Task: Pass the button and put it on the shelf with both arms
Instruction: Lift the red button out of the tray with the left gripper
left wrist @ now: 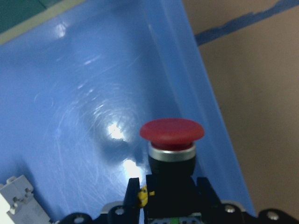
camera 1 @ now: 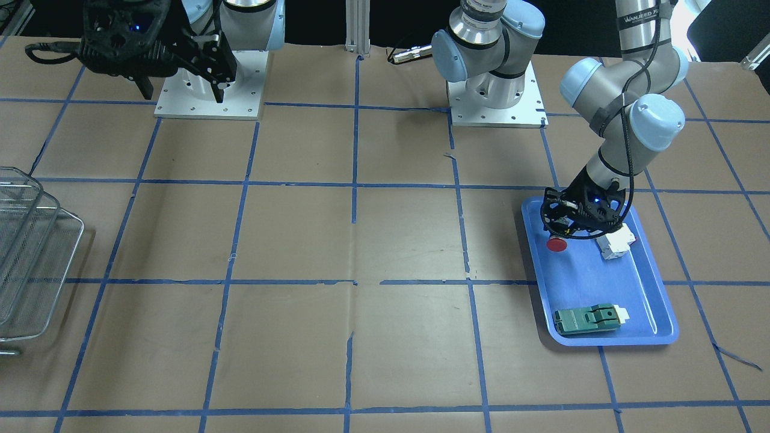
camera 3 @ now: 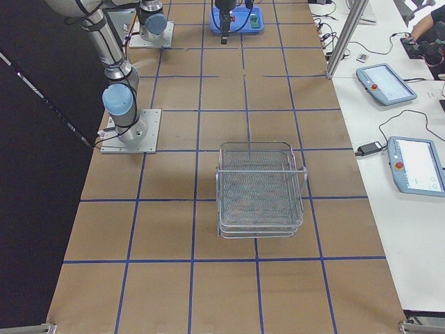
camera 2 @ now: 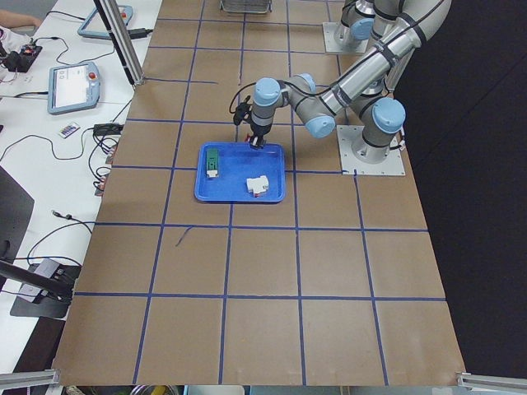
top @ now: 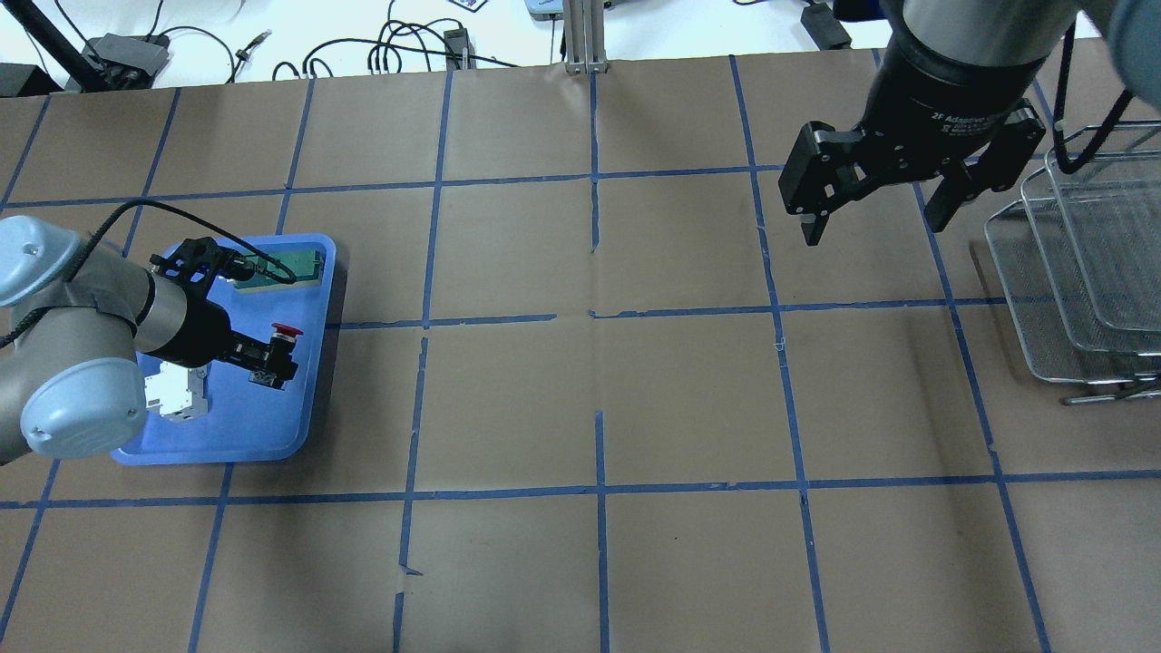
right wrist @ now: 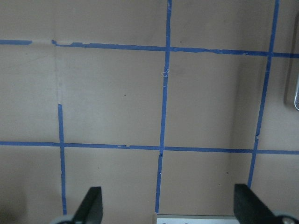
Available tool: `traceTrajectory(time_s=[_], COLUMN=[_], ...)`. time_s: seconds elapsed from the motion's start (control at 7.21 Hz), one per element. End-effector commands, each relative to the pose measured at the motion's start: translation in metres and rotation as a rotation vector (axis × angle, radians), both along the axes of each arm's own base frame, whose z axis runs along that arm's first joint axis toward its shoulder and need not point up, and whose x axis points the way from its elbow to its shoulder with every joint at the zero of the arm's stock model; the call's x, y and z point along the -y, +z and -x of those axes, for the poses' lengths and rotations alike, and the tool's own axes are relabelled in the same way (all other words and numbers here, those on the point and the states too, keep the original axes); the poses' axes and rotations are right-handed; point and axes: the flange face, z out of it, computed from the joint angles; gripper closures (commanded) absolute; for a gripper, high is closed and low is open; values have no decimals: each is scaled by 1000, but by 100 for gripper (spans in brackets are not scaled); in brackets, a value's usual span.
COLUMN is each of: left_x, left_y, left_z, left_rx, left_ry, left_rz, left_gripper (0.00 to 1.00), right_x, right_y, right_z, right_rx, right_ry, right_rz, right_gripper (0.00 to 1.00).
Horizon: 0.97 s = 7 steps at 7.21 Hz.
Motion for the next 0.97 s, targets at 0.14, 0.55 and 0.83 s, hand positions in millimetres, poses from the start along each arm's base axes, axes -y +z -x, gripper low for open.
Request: traceTrajectory(time_s=[0.14,0.55,0.83], left_x=[21,3,-4], left_y=[84,108,132], left_z=[128,269,295], left_rx=[-400,-937,-1321], left_ry=[140,178,183], left_rz=[-135,-345,-429], left_gripper=[100,100,100], right_x=[-12,-18,-13], right_y=[14,24,23], right_z=[-6,-1,10], right_rx=[70,58,51], right_ry=[30,31,27], right_rz=[41,85,85], right_gripper=[0,0,0])
